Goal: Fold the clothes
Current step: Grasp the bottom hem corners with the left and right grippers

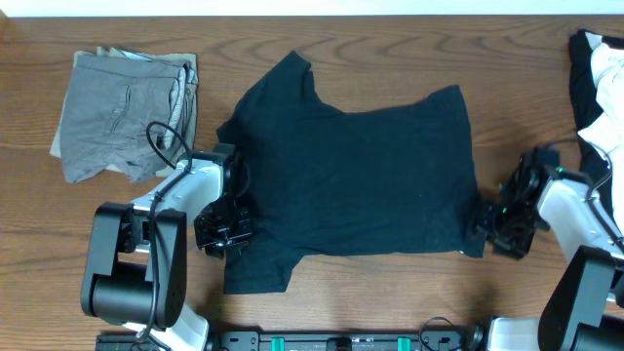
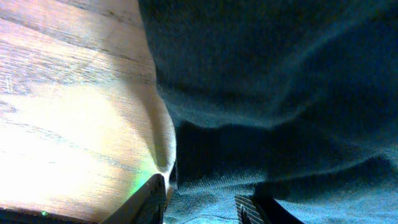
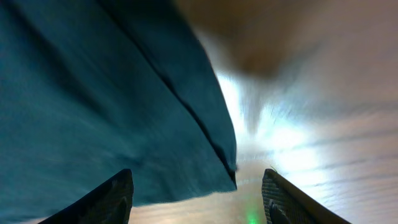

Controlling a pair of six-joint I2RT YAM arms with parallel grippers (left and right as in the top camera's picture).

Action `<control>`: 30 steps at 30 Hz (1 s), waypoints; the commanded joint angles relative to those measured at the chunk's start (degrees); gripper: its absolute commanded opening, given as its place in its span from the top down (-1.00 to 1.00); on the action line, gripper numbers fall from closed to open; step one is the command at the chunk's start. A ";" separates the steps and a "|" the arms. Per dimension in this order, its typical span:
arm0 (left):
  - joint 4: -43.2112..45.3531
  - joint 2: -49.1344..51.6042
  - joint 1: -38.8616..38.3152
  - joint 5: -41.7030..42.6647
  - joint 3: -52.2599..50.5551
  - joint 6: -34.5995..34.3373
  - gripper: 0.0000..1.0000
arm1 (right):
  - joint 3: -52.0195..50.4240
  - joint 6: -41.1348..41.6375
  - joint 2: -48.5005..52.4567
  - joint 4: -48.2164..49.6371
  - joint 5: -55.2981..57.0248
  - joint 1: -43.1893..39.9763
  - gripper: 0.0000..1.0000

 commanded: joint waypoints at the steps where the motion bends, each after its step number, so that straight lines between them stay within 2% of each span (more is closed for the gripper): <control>1: 0.50 1.68 -0.07 0.81 0.63 0.04 0.22 | -3.26 -0.76 -0.79 0.37 -0.74 0.46 -0.29; 6: 0.74 1.68 -0.07 0.79 0.63 0.07 0.21 | -5.86 -0.72 -0.79 2.36 -1.55 0.46 -0.21; 9: 0.74 1.68 -0.07 0.79 0.63 0.07 0.21 | -6.67 1.09 -0.79 5.33 -2.14 0.46 0.13; 14: 0.70 1.68 -0.07 0.76 0.63 0.09 0.21 | -6.75 1.40 -0.79 6.03 -2.10 0.46 0.88; 15: 0.72 1.68 -0.07 0.76 0.63 0.11 0.21 | -6.64 1.40 -0.81 5.73 -2.12 0.46 0.95; 24: -0.02 -0.39 -0.07 0.76 3.13 0.33 0.22 | 0.87 -2.75 -2.93 -2.12 -6.64 0.46 0.98; 30: -0.48 -10.19 0.35 0.79 3.74 -0.76 0.19 | 4.96 -3.32 -4.72 -3.93 -6.99 0.46 0.97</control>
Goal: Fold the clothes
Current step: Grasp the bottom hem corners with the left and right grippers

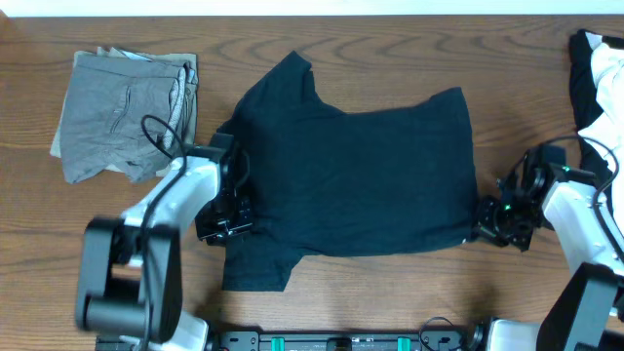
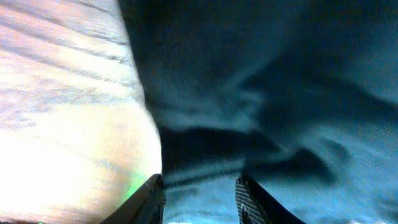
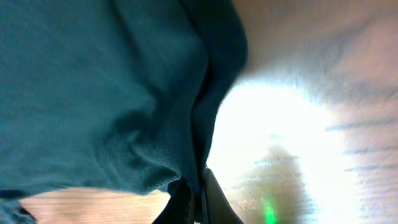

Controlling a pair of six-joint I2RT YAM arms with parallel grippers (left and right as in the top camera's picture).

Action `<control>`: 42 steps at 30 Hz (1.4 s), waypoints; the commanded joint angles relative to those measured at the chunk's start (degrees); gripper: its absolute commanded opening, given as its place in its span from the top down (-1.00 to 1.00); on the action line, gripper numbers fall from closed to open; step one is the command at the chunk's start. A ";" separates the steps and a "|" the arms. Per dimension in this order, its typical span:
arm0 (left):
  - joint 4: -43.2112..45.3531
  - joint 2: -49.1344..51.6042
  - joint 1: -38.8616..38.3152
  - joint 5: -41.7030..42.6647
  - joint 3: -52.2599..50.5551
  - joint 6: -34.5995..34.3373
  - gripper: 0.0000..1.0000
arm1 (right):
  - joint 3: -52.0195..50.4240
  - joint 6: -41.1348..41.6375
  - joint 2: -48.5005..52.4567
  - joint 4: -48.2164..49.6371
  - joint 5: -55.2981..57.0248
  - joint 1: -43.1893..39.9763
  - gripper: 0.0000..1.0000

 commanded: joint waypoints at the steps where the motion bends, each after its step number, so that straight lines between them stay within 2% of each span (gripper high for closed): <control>1: -1.01 -7.43 0.55 0.00 1.42 -1.09 0.10 | 1.73 -1.44 -1.27 0.17 -1.36 0.46 0.97; 3: -2.97 -10.82 1.01 0.00 1.20 -2.91 -0.10 | 1.92 -0.81 -1.27 0.70 -1.40 0.46 0.97; 11: -5.46 -13.81 1.16 -0.02 -5.57 -6.95 -0.25 | 1.92 0.31 -1.27 2.29 -1.84 0.46 0.97; 15: -3.41 -13.81 1.16 0.04 -11.39 -9.88 -0.26 | 1.92 0.33 -1.27 2.51 -1.84 0.46 0.97; 21: 2.89 -13.81 1.16 3.72 -16.83 -9.99 -0.22 | 1.95 1.07 -1.27 2.91 -1.81 0.46 0.97; 22: 3.61 -13.81 1.16 4.13 -17.49 -10.03 -0.13 | 1.95 1.18 -1.27 2.97 -1.84 0.46 0.95; 27: 4.15 -13.81 1.11 6.19 -18.23 -10.29 -0.09 | 1.95 1.18 -1.27 3.39 -1.84 0.46 0.95; 33: 6.78 -13.40 1.11 6.43 -20.55 -14.32 -0.10 | 1.92 1.14 -1.27 3.37 -1.86 0.46 0.95; 38: 9.31 -11.76 1.16 8.17 -21.16 -14.25 -0.09 | 1.92 1.14 -1.27 3.34 -1.86 0.46 0.95; 40: 9.81 -11.15 1.16 8.76 -21.16 -14.25 0.10 | 1.95 1.14 -1.29 3.34 -1.84 0.46 0.95; 42: 10.01 -10.93 1.16 9.22 -21.16 -14.23 0.53 | 1.95 1.14 -1.29 3.34 -1.84 0.46 0.97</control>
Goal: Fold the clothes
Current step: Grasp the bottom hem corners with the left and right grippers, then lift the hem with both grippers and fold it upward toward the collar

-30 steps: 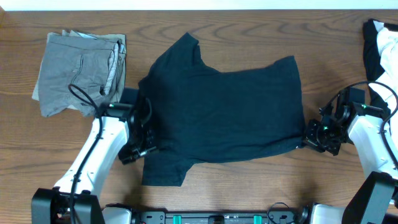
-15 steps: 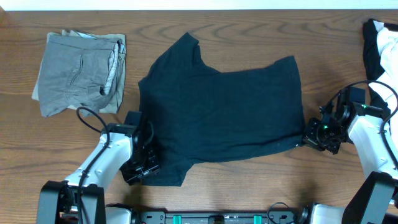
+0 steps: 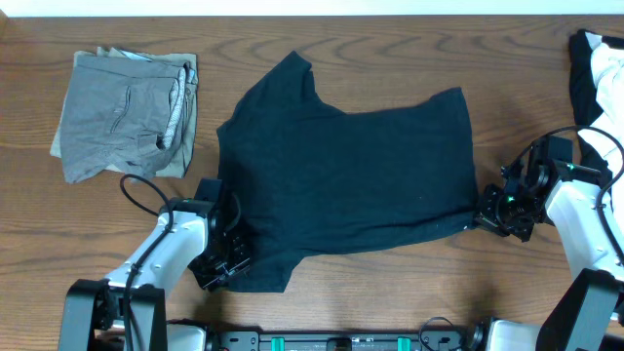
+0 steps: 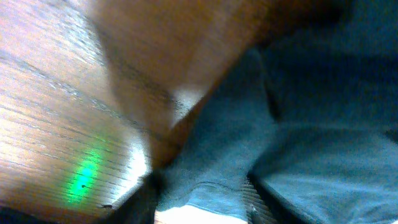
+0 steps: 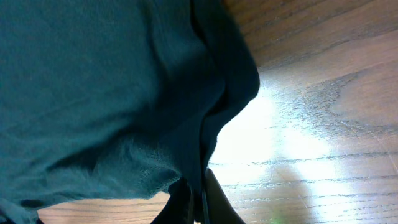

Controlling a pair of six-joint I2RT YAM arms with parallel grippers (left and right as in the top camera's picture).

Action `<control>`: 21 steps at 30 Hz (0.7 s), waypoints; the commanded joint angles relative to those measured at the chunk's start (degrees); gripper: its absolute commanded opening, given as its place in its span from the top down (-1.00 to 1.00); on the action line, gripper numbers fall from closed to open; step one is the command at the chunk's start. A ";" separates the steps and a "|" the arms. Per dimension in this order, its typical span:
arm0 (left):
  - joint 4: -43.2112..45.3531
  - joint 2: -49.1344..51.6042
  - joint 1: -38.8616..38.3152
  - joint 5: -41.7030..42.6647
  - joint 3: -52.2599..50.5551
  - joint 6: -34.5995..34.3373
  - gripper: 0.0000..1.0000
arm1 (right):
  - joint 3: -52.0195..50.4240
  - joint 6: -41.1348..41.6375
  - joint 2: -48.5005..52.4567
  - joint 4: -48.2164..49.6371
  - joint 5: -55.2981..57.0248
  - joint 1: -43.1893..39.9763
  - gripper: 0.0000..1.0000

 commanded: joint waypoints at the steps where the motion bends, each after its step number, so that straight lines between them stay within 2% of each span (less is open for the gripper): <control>1: 2.32 2.10 -0.04 2.49 -1.20 0.11 0.74 | 0.87 0.68 -0.59 0.11 -0.48 0.46 0.95; 2: 2.32 2.10 -0.04 2.51 -1.20 0.33 0.87 | 0.87 0.66 -0.59 0.11 -0.48 0.46 0.95; 3: 2.23 2.08 -0.04 2.56 -1.20 0.52 0.88 | 0.87 0.66 -0.59 0.13 -0.61 0.46 0.95; 8: -0.26 0.83 -0.04 5.29 0.09 2.69 0.88 | 0.92 0.63 -0.68 0.13 -0.66 0.46 0.95; 16: -14.19 -10.51 -0.04 5.25 8.15 7.87 0.88 | 5.73 -1.44 -0.92 -5.64 -2.32 0.48 0.97; 21: -14.32 -18.21 -0.04 5.22 12.31 8.35 0.88 | 12.15 -3.02 -0.92 -11.21 -3.69 0.59 0.97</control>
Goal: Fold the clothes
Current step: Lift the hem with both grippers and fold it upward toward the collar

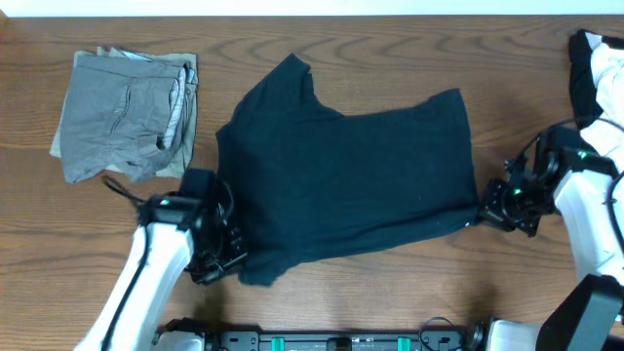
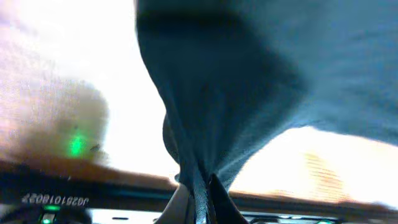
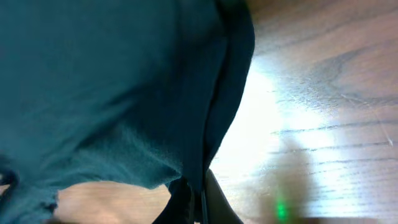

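A dark teal T-shirt [image 1: 351, 180] lies spread across the middle of the wooden table. My left gripper [image 1: 216, 265] is shut on the shirt's near-left sleeve, and the cloth [image 2: 211, 106] hangs pinched between its fingers, lifted off the wood. My right gripper [image 1: 490, 213] is shut on the shirt's near-right hem corner; the fabric [image 3: 124, 93] is drawn up into its fingers. The near edge of the shirt slants up between the two grippers.
A folded grey garment [image 1: 125, 115] lies at the far left. A black-and-white pile of clothes [image 1: 600, 83] sits at the right edge, behind my right arm. The table's front edge and the arm bases run along the bottom.
My left gripper has shut on the near-left sleeve and raised it off the table. The right gripper keeps its hold on the hem corner and sits slightly further right.
Both grippers stood open at the shirt's edges, left at the left side, right at the near-right corner. Then the right gripper was shut on that corner. The left gripper was then open at the near-left sleeve, and now holds it lifted.
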Controlling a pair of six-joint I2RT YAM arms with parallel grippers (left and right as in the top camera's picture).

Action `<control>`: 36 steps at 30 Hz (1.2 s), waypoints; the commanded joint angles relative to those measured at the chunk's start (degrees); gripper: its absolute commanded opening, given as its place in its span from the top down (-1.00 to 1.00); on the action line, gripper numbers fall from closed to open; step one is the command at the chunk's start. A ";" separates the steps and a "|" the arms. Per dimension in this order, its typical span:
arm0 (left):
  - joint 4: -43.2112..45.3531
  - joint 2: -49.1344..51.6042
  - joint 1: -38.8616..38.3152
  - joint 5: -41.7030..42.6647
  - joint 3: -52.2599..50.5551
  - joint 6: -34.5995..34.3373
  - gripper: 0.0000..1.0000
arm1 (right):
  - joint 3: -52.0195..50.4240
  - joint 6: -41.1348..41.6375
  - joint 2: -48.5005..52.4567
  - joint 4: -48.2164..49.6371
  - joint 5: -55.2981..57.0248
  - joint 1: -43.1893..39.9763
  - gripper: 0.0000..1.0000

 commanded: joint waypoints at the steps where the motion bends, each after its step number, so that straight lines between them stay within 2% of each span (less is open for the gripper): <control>1: 0.20 -3.52 -0.02 0.39 2.75 1.99 0.88 | 4.22 -1.84 -0.92 -0.70 -2.12 0.59 0.97; 6: 3.23 -3.91 -0.02 0.00 3.58 3.06 0.88 | 5.20 -0.57 -0.81 4.13 -5.29 0.85 0.93; 12: 18.64 -2.95 -0.02 -2.03 3.58 4.68 0.88 | 5.11 5.92 0.74 14.32 -5.95 0.90 0.91; 16: 25.55 -1.44 -0.02 -3.78 3.58 7.43 0.88 | 5.11 8.46 2.29 19.96 -7.63 0.96 0.90; 25: 36.61 4.09 -0.02 -8.11 3.56 15.34 0.88 | 5.11 17.07 7.15 31.98 -10.86 2.10 0.92; 36: 45.64 10.80 -0.02 -10.60 3.56 20.81 0.88 | 5.11 20.46 15.37 42.23 -10.82 5.79 0.92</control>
